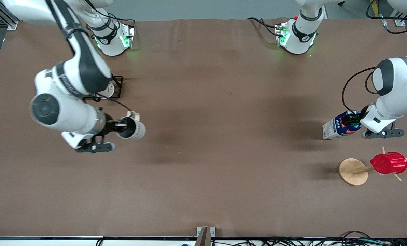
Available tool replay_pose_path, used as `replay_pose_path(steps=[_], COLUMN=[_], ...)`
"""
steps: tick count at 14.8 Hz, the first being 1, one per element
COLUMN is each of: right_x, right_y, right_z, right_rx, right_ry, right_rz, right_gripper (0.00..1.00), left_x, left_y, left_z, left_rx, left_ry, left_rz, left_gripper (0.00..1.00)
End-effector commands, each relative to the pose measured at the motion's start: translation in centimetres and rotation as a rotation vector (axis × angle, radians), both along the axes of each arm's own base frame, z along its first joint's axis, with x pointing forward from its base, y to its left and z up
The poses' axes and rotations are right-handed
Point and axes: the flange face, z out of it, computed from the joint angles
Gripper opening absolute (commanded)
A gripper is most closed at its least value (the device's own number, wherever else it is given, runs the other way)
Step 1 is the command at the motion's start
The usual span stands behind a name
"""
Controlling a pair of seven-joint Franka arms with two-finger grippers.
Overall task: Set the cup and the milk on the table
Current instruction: 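Grasp the white mug with the right gripper while the left gripper grasps the milk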
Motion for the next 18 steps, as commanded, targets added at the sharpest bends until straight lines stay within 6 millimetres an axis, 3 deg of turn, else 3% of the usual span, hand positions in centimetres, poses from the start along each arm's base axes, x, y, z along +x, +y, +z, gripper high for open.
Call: replay_pose_path(steps=[1,4,7,9,11,15,18], right_x=[-2.2,-4.8,-6.9,-8.5,-9.4,-10.4,-11.0], right_y=[5.7,12.2,17.4,20.6,22.0,23.3,24.0], right_z=[-0.5,-1.8,-5.2,-8.2,-10.4,-12.9,-14.8], right_rx=[-0.008,0.037,0.048,-0.011,-0.047,-0.064,-0.074], right_ry=[-0.035,-0.109,-0.151,-0.189,-0.203,-0.204,-0.201], right_rz=[-0.056,-0.024,-0.005,-0.030,-0.030,-0.032,-0.005], right_gripper=[0.00,0.01,0.01,0.01,0.01,0.03,0.06], left_x=[-0.1,0.2,0.1,0.1,0.2,2.1,2.7], left_y=[-0.5,-2.1,-2.3,-2.9,-4.4,-9.4,-15.1], left_z=[0.6,1.0,1.8,3.7,5.8,10.8,13.2], left_rx=[0.012,0.010,0.011,0.015,0.012,-0.011,-0.094], left_ry=[-0.006,-0.014,-0.019,-0.025,-0.026,-0.086,-0.116], left_rz=[-0.023,-0.043,-0.060,-0.071,-0.081,-0.144,-0.191], left_gripper=[0.70,0.27,0.09,0.03,0.03,0.01,0.01])
